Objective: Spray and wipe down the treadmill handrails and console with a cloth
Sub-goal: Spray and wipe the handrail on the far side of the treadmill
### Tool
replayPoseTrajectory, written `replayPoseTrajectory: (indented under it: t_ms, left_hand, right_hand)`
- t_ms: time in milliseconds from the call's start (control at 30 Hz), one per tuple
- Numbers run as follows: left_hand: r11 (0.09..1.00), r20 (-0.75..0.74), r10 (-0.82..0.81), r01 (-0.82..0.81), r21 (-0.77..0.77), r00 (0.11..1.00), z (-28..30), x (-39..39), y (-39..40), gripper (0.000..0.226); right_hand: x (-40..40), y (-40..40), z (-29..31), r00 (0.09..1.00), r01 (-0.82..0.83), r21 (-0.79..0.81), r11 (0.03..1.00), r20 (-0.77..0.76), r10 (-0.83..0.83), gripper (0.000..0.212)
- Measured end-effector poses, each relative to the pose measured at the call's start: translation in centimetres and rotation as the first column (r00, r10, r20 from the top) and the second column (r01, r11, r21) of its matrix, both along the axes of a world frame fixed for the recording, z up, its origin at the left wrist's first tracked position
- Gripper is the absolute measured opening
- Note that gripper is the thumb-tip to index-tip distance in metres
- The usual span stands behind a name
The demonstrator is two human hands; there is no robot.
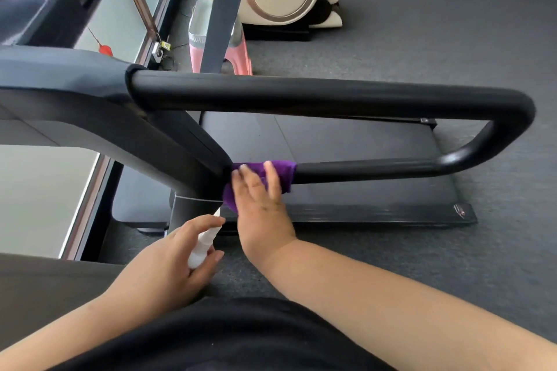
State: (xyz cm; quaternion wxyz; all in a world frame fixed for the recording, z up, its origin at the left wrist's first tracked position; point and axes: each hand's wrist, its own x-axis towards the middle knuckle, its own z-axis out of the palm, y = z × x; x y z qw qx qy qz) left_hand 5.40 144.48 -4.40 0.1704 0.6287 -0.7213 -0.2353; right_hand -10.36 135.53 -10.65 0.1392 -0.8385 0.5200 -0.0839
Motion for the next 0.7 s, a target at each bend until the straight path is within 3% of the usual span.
replayPoseTrajectory:
  t_ms: [67,200,267,333,433,500,600,700]
  left_hand:
    - [1.0,0.018,-0.002,0.002,-0.012,1.0,0.2,-0.1,0.1,0.053]
    - [0.997,0.045,-0.043,0.046,-0.056,0.998,1.2,-0.8,-0.3,0.05]
    - [0.998,0.033,-0.009,0.011,-0.065,0.999,1.6,-1.6,-0.4,0.051]
    - [0.998,0.013,0.022,-0.021,-0.061,1.0,1.7,-2.8,-0.6,0.059]
    - [0.999,-0.031,0.022,-0.024,-0.043,0.999,1.6,-4.9,-1.5,0.061]
    - [0.998,-0.049,-0.011,0.008,-0.057,0.999,1.9,-6.2,-2.2,0.054]
    - [0.997,-0.043,-0.038,0.034,-0.074,0.998,2.2,-8.1,-3.1,0.047]
    - [0.995,-0.054,-0.029,0.024,-0.094,0.998,2.1,-9.6,-3.4,0.056]
  right_hand:
    - [0.5,0.0,0.6,0.998,-0.05,0.039,0.998,0.035,0.048,0.075]
    - [-1.6,-0.8,3.0,0.952,-0.073,0.176,0.982,0.304,0.017,0.068]
    - [-3.9,-0.8,5.3,0.907,-0.022,0.216,0.976,0.416,-0.071,0.065]
    - [-6.8,-1.2,7.8,0.902,0.062,0.179,0.982,0.411,-0.132,0.062]
    - [-12.1,-2.9,12.0,0.965,0.139,0.064,0.988,0.215,-0.149,0.047]
    - [-15.4,-5.0,14.3,0.983,0.17,0.018,0.985,-0.071,-0.169,0.029]
    - [-19.8,-8.1,15.9,0.855,0.269,-0.025,0.963,-0.454,-0.25,0.018]
    - [-22.5,-9.3,14.8,0.784,0.267,-0.021,0.963,-0.576,-0.23,0.019]
